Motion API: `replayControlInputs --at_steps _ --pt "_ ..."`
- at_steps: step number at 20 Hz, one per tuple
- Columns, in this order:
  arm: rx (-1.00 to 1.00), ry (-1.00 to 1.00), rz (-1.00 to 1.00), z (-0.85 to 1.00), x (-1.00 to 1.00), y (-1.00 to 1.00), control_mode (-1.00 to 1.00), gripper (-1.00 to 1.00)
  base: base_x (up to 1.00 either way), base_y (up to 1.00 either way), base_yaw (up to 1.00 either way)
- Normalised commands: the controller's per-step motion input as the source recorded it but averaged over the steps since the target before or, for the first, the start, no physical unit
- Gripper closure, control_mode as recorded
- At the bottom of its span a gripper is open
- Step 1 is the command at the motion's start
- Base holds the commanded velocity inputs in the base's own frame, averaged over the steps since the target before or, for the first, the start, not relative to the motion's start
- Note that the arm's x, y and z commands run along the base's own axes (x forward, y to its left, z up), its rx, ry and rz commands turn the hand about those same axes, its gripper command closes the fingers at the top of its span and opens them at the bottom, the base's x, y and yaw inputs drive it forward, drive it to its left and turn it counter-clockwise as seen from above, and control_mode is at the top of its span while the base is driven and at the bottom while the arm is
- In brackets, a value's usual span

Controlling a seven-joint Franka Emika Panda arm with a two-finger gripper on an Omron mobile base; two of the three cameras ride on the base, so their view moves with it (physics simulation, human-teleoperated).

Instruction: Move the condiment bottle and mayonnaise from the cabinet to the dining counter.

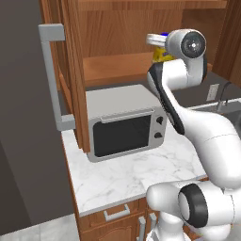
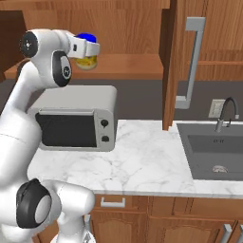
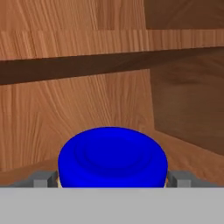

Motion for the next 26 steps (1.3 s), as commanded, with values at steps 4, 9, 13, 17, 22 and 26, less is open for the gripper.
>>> replayControlInputs --at_steps 4,9,13,17,22,26 --pt "0.00 0.05 0.00 0.65 -1.00 0.00 -1.00 1.00 0.00 0.00 0.00" --pt "0.00 0.12 0.00 0.23 -1.00 0.00 -1.00 1.00 0.00 0.00 0.00" --pt "0.00 0.18 0.00 -0.02 -0.98 0.00 -1.00 1.00 0.00 0.00 0.00" --pt "0.00 0.17 0.00 -0.26 -0.75 0.05 -1.00 1.00 0.00 0.00 0.00" --pt "0.00 0.08 0.00 -0.36 -0.62 0.08 -1.00 1.00 0.00 0.00 0.00" --pt "0.00 0.03 0.00 -0.45 -0.46 0.05 -1.00 1.00 0.00 0.00 0.00"
